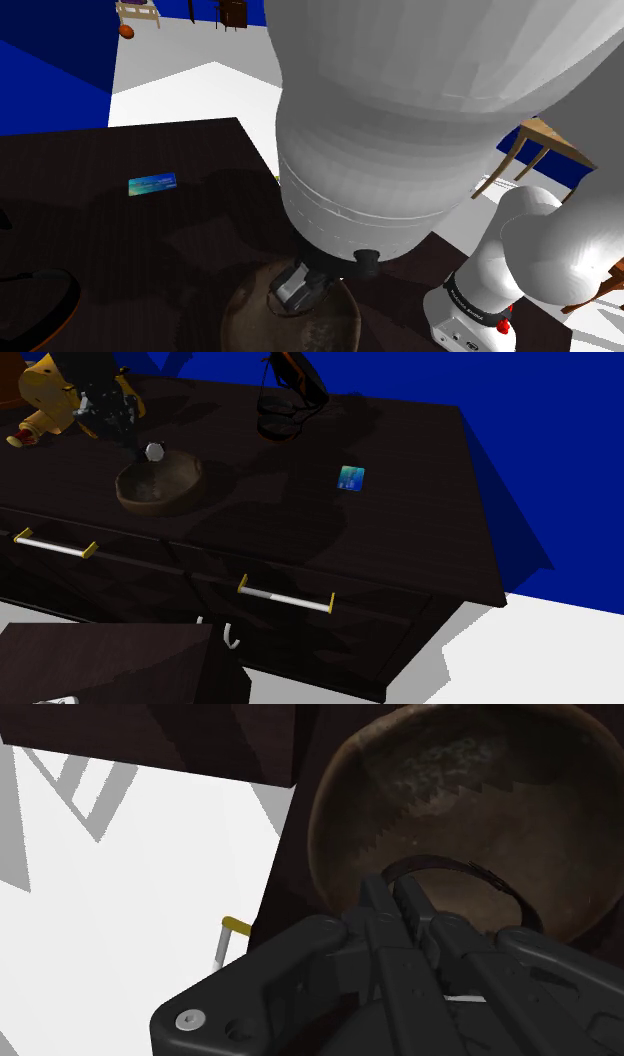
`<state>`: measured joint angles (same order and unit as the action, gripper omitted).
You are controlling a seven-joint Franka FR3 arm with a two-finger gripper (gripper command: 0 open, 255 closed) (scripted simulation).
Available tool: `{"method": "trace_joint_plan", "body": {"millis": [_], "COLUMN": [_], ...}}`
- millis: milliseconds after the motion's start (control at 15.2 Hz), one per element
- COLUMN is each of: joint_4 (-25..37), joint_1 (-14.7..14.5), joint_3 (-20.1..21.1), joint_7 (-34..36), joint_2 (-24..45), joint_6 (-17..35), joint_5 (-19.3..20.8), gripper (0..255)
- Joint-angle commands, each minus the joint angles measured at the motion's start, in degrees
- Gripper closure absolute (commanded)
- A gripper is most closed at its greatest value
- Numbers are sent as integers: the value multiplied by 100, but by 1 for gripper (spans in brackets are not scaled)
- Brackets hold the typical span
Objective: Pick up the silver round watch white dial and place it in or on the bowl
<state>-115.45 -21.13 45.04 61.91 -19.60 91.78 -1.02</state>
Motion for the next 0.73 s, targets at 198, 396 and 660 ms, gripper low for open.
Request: {"method": "trace_joint_plan", "body": {"millis": [198,396,660], "joint_4": [-370,-594,-594], "joint_1": [-16,-20,-20], "joint_3": [70,118,118], "joint_7": [81,136,136], "joint_2": [33,69,69], "joint_6": [393,642,642], "joint_5": [-10,-6,-6], "gripper": [255,255,255]}}
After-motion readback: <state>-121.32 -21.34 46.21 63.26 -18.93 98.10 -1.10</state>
